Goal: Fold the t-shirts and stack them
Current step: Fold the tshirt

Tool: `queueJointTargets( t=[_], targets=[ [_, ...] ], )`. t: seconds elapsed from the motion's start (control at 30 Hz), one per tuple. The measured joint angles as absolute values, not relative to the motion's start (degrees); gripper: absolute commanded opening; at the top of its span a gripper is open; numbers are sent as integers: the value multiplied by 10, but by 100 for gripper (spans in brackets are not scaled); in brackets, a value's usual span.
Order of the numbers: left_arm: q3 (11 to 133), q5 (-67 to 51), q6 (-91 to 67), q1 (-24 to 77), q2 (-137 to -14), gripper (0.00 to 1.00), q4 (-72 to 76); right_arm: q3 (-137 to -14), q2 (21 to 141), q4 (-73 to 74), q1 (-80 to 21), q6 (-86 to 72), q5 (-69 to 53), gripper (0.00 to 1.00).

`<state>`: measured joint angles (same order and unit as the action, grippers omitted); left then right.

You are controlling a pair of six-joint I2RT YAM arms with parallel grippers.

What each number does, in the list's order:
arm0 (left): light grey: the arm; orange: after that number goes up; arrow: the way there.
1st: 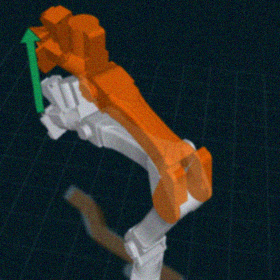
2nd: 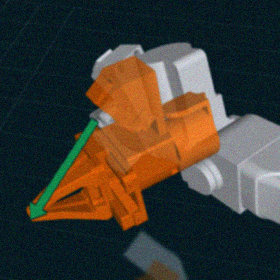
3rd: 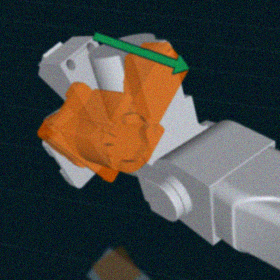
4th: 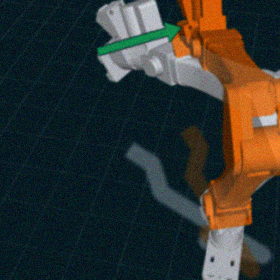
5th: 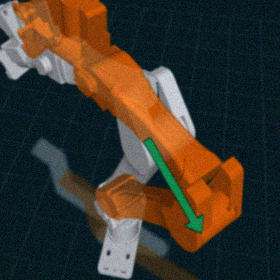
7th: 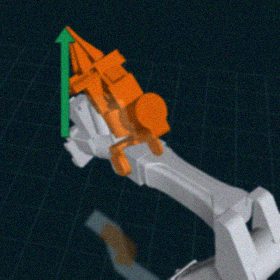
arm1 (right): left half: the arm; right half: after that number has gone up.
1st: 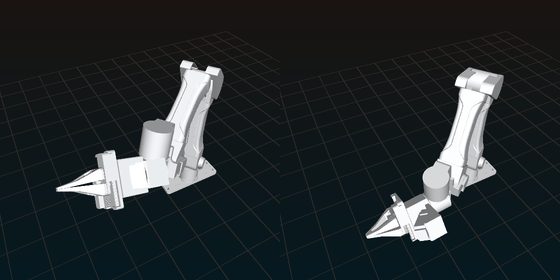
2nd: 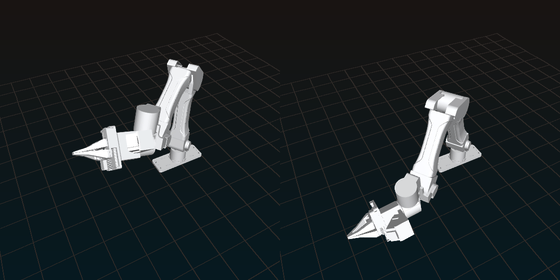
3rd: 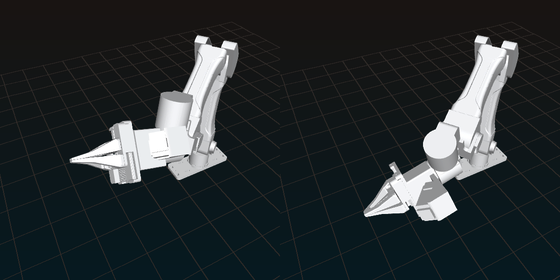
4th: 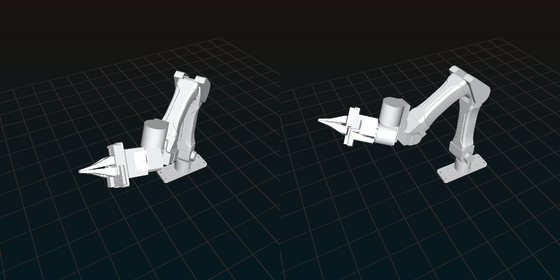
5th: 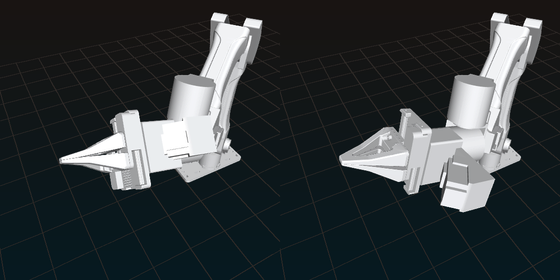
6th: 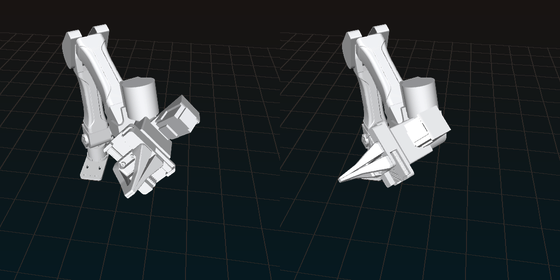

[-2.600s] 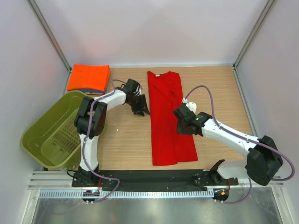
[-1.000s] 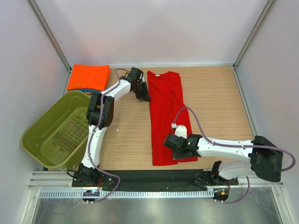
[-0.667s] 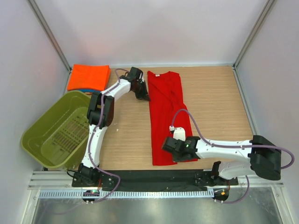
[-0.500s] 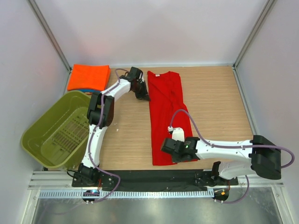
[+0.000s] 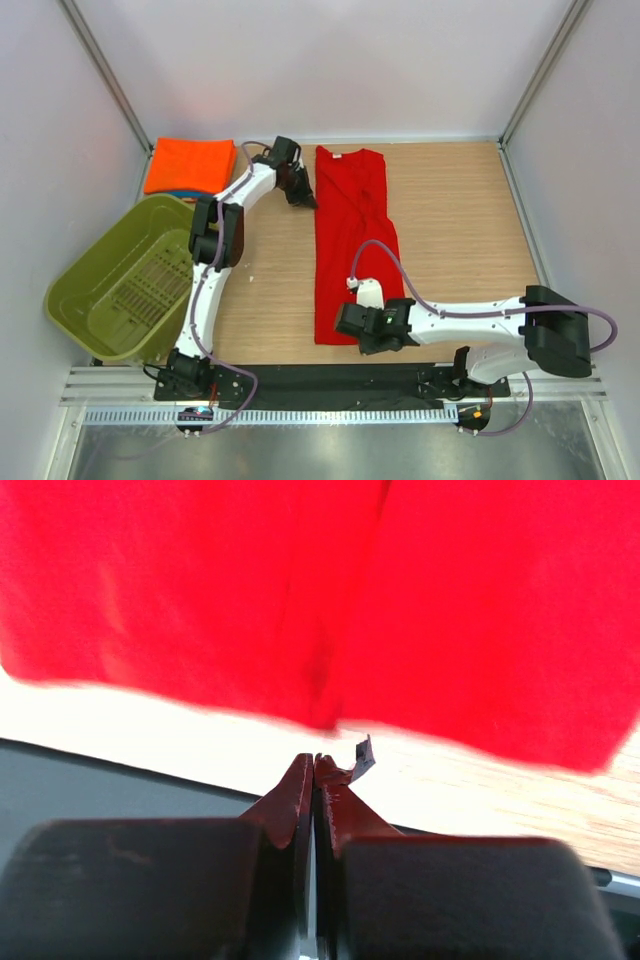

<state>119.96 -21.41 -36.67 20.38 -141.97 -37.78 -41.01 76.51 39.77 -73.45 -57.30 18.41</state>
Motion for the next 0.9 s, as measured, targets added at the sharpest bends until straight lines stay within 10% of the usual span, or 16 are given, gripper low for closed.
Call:
queueJointTargets(
  t=[0.07,0.1,0.27,0.6,0.9],
  targets=[
    [1228,-215,-365,197,-1435,8,-386,-426,771,408,-735,-571,183,26],
    [1243,-216,-362,192,-1443,25,-390,-442,775,413,-735,-565,185,28],
    [1250,-217,-349,171,-1439,41,-398,-560,781,408,-667,-513,170,32],
    [926,-167,-351,204,-1171,36,-375,-693,836,311,-218,-361,-24,40],
    [730,-92,-376,424,-967,33,-293,-888,1113,219,-50,-303,-178,48]
  ],
)
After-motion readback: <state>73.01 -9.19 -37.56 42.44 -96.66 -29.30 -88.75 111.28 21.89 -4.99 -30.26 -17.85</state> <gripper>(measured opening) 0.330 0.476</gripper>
